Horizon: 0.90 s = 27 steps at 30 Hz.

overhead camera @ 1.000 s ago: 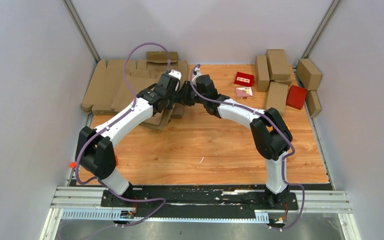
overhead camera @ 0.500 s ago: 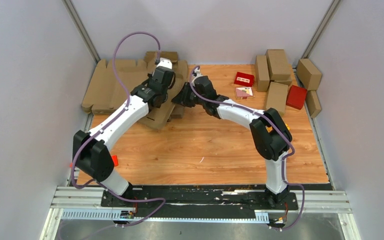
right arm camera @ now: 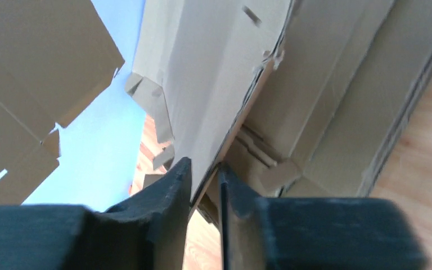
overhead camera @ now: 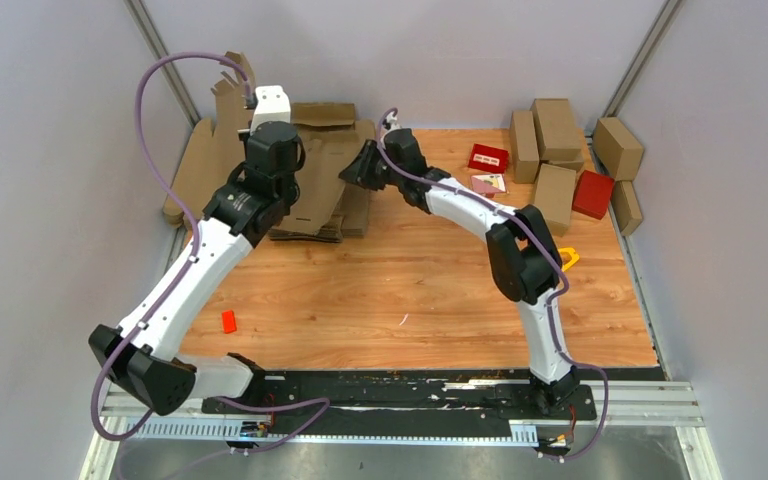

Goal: Fold the paper box

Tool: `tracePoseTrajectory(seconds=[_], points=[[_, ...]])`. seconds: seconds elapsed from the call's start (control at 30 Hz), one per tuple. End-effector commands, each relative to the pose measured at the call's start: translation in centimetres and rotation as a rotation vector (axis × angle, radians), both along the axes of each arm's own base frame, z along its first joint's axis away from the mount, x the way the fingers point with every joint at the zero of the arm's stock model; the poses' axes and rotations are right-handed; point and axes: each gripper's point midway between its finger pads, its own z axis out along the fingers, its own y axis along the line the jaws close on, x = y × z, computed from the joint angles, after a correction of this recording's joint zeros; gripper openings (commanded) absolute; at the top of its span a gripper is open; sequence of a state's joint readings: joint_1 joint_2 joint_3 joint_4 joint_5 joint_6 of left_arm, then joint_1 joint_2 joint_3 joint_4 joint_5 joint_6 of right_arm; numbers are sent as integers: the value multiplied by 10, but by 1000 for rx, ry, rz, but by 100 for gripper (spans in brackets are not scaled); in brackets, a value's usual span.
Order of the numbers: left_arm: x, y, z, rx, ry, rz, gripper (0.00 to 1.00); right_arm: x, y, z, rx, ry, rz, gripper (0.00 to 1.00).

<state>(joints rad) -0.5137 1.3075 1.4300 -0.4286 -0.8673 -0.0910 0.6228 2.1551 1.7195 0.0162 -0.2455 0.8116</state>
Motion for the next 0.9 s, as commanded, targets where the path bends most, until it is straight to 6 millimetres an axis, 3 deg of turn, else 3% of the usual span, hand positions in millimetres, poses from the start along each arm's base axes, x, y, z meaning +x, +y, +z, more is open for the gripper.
tracePoseTrajectory(seconds=[0.0, 0.1, 0.17, 0.27, 0.47, 0.63, 0.77, 0.8, 0.83, 0.87], points=[[-11, 4, 36, -62, -90, -17, 0, 28, 7, 42, 59, -89, 12, 38], [-17, -8, 42, -115, -98, -108, 0, 39, 2, 43, 30, -85, 25, 76], [-20, -20, 44, -163, -99, -180, 0, 41, -5, 55, 15, -112, 33, 89], [-25, -46, 47, -274, -105, -318, 0, 37, -26, 70, -14, -147, 22, 98], [-47, -111, 52, -465, -85, -563, 0, 0, -85, 89, -111, -196, -14, 100], [-65, -172, 35, -550, -32, -682, 0, -44, -155, 93, -164, -180, -90, 100], [-72, -239, -3, -582, 48, -764, 0, -75, -225, 74, -209, -119, -214, 99], [-70, -278, -34, -621, 108, -786, 0, -94, -256, 55, -231, -83, -279, 99], [-70, -295, -48, -654, 132, -799, 4, -102, -268, 51, -245, -83, -305, 99], [-70, -312, -60, -697, 150, -833, 15, -111, -279, 48, -266, -87, -336, 99]])
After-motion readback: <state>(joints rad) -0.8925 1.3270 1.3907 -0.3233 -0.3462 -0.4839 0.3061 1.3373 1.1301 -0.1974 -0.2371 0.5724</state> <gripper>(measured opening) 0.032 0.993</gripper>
